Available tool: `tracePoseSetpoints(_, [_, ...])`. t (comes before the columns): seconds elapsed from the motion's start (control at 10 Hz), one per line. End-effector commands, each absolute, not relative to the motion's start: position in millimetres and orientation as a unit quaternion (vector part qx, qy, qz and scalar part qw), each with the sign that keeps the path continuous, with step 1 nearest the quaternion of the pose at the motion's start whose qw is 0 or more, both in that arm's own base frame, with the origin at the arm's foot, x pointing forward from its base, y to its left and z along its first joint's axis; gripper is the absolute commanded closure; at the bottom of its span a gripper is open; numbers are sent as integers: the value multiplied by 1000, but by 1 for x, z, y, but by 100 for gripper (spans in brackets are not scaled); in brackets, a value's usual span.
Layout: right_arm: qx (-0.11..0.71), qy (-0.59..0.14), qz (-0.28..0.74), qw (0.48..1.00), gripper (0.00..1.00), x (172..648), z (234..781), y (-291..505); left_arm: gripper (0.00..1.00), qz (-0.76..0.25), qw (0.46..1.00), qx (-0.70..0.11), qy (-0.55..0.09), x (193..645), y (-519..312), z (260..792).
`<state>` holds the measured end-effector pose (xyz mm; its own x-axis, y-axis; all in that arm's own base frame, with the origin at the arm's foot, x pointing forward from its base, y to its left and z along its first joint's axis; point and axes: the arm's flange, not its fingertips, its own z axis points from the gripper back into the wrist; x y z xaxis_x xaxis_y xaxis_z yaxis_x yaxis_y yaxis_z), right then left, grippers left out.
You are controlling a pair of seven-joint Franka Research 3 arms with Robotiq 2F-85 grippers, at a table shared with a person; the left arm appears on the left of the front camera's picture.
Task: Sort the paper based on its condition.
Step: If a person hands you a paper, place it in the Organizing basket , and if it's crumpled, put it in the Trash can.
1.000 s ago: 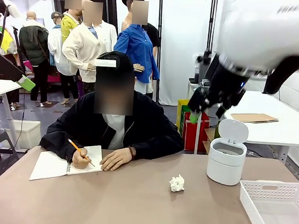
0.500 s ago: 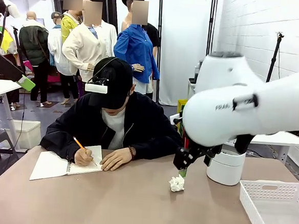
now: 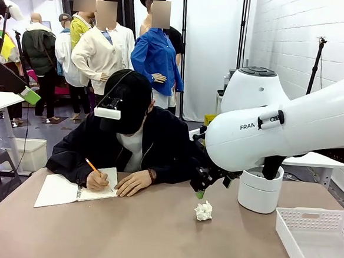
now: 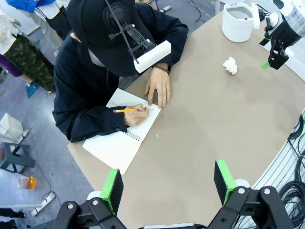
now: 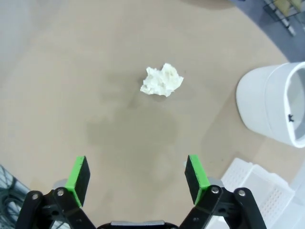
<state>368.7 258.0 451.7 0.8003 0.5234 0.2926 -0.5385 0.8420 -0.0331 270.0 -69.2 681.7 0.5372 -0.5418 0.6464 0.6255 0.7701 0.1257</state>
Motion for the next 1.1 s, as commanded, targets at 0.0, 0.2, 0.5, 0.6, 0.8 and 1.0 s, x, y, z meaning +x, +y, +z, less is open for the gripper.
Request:
tracePoseSetpoints(0.0, [1, -140, 276, 951, 0, 365, 443, 256, 0, -333, 875, -59, -346, 270, -69, 682])
tracePoseSetpoints(0.2, [9, -165, 263, 951, 0, 387, 445, 261, 0, -333, 875, -59, -346, 270, -69, 682])
tracePoseSetpoints(0.5, [-2, -114, 283, 952, 0, 439, 407, 279, 0, -333, 875, -59, -346, 270, -69, 682])
tracePoseSetpoints(0.6, [14, -94, 288, 953, 0, 452, 395, 282, 0, -333, 875, -59, -346, 270, -69, 682])
tracePoseSetpoints(0.8, [-6, -85, 287, 954, 0, 468, 373, 285, 0, -333, 875, -59, -346, 270, -69, 682])
tracePoseSetpoints(1.0, [-12, -67, 288, 955, 0, 476, 348, 282, 0, -333, 875, -59, -346, 270, -69, 682])
